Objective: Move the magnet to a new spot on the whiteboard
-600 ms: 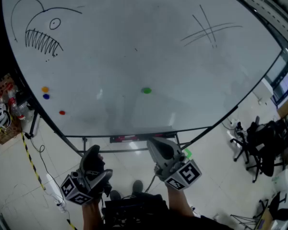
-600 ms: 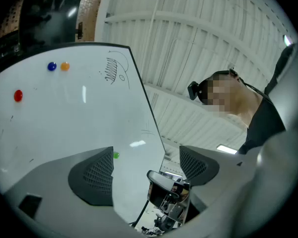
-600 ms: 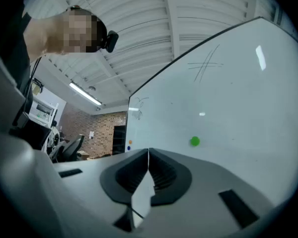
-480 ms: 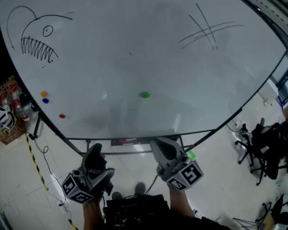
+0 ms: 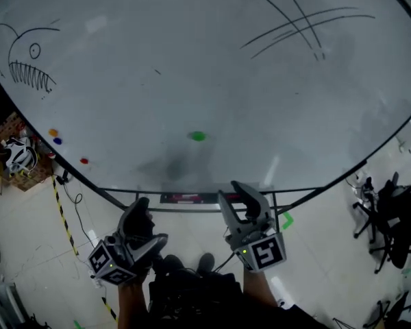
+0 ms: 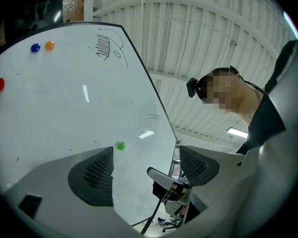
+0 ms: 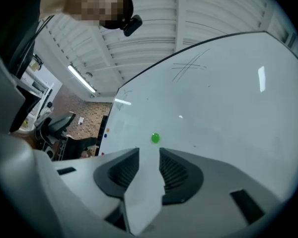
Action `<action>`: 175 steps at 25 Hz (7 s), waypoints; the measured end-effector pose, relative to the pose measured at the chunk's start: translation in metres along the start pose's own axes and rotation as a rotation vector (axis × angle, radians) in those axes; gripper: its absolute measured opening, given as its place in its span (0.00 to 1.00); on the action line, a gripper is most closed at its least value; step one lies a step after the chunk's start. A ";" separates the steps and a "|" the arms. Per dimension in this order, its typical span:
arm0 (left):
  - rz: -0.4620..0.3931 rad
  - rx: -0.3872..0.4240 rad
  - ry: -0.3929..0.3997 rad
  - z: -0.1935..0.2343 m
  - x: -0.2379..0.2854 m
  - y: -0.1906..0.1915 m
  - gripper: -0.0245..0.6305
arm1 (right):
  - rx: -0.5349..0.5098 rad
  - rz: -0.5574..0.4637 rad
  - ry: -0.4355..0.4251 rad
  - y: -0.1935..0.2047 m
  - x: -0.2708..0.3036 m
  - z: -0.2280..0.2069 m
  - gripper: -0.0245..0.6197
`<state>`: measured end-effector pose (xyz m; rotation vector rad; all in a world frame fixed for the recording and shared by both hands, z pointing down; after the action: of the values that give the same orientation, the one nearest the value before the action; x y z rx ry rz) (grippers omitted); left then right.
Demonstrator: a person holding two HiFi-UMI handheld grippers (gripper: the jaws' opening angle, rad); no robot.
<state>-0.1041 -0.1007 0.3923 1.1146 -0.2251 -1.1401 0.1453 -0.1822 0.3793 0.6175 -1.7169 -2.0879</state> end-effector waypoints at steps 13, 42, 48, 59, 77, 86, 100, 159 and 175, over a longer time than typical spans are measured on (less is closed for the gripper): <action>-0.037 -0.004 0.082 0.062 0.008 -0.053 0.67 | -0.290 0.118 0.261 -0.022 0.084 0.006 0.24; -0.033 -0.045 0.152 0.105 0.005 -0.076 0.67 | -0.543 0.284 0.466 -0.021 0.143 0.007 0.25; -0.030 -0.039 0.159 0.103 0.005 -0.074 0.67 | -0.502 0.260 0.440 -0.022 0.136 0.007 0.25; 0.001 -0.040 0.152 0.080 0.013 -0.061 0.67 | -0.393 0.168 0.381 -0.029 0.102 0.003 0.25; 0.047 0.023 -0.026 0.003 0.012 -0.013 0.67 | -0.090 -0.011 0.162 -0.010 0.010 -0.030 0.25; 0.064 0.056 -0.043 -0.025 -0.001 -0.008 0.67 | -0.045 -0.070 0.136 -0.011 -0.009 -0.020 0.25; -0.040 -0.101 0.043 0.005 -0.111 -0.065 0.67 | -0.026 -0.063 0.151 -0.054 0.001 0.097 0.25; -0.014 -0.113 0.161 -0.105 -0.120 -0.011 0.67 | 0.021 -0.124 0.113 -0.084 -0.130 0.141 0.25; -0.039 -0.193 0.183 -0.061 -0.144 -0.036 0.67 | -0.012 -0.039 0.155 -0.080 -0.085 0.162 0.25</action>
<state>-0.1524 0.0525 0.3876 1.0480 0.0489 -1.0629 0.1276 0.0121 0.3357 0.7925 -1.6180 -2.0171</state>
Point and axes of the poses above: the fingertips, and each gripper's own axes: x forward along the fingers, z to its left, y out of its underside, the point moved 9 cm from there along -x, backward along the fingers, and after that the axes turned 10 degrees about -y, right-handed, at the moved point
